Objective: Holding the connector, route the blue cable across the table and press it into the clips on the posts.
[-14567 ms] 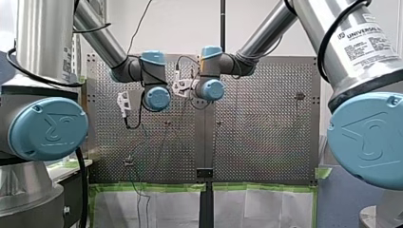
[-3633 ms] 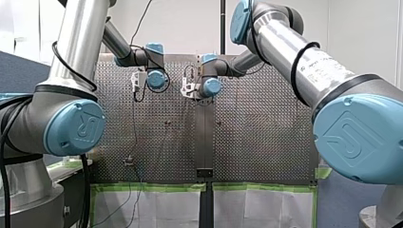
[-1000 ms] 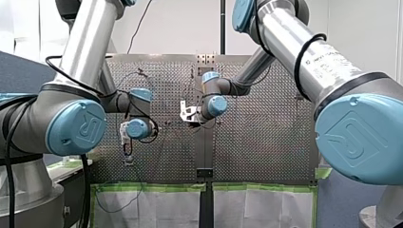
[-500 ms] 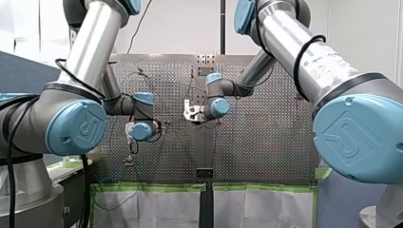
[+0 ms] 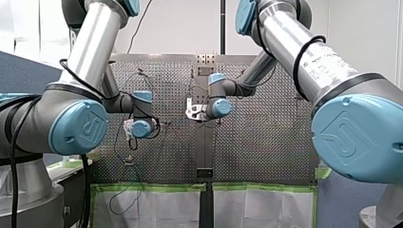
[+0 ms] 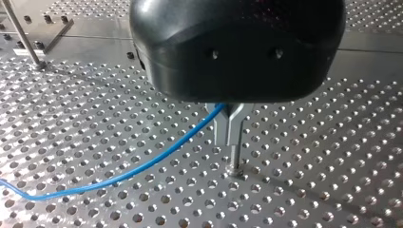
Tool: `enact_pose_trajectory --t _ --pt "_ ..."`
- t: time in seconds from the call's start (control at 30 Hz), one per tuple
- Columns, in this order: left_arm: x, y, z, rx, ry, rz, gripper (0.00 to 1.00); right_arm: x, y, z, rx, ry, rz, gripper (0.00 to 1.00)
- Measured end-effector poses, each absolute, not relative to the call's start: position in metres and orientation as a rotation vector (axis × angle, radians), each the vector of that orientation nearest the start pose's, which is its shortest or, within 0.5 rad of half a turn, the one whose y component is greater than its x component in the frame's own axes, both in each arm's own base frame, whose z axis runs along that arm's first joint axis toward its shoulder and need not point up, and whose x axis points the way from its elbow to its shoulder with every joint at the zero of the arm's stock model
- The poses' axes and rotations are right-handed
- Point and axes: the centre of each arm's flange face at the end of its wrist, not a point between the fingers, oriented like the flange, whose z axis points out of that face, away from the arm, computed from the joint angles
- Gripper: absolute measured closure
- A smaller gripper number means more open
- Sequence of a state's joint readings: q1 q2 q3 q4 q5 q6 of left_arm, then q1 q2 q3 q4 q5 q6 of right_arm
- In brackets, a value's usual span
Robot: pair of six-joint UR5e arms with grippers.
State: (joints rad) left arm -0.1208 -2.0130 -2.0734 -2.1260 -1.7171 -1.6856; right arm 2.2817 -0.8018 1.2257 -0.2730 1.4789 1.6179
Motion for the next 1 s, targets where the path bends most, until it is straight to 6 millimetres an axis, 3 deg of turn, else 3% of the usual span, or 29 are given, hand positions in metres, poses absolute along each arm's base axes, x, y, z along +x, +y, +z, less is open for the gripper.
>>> enact_pose_trajectory --t 0.23,0.63,1.0 --pt "0.511 -0.177 0.141 -0.098 1.492 -0.108 1.0 0.584 -0.471 0.193 -2.562 1.141 -2.261 1.0" --pt "0.537 -0.171 0.116 -0.102 1.528 -0.111 1.0 0.58 -0.479 0.197 -2.557 1.152 -2.276 1.0" --pt "0.555 -0.162 0.124 -0.119 1.526 -0.095 1.0 0.572 -0.494 0.203 -2.548 1.181 -2.298 1.0"
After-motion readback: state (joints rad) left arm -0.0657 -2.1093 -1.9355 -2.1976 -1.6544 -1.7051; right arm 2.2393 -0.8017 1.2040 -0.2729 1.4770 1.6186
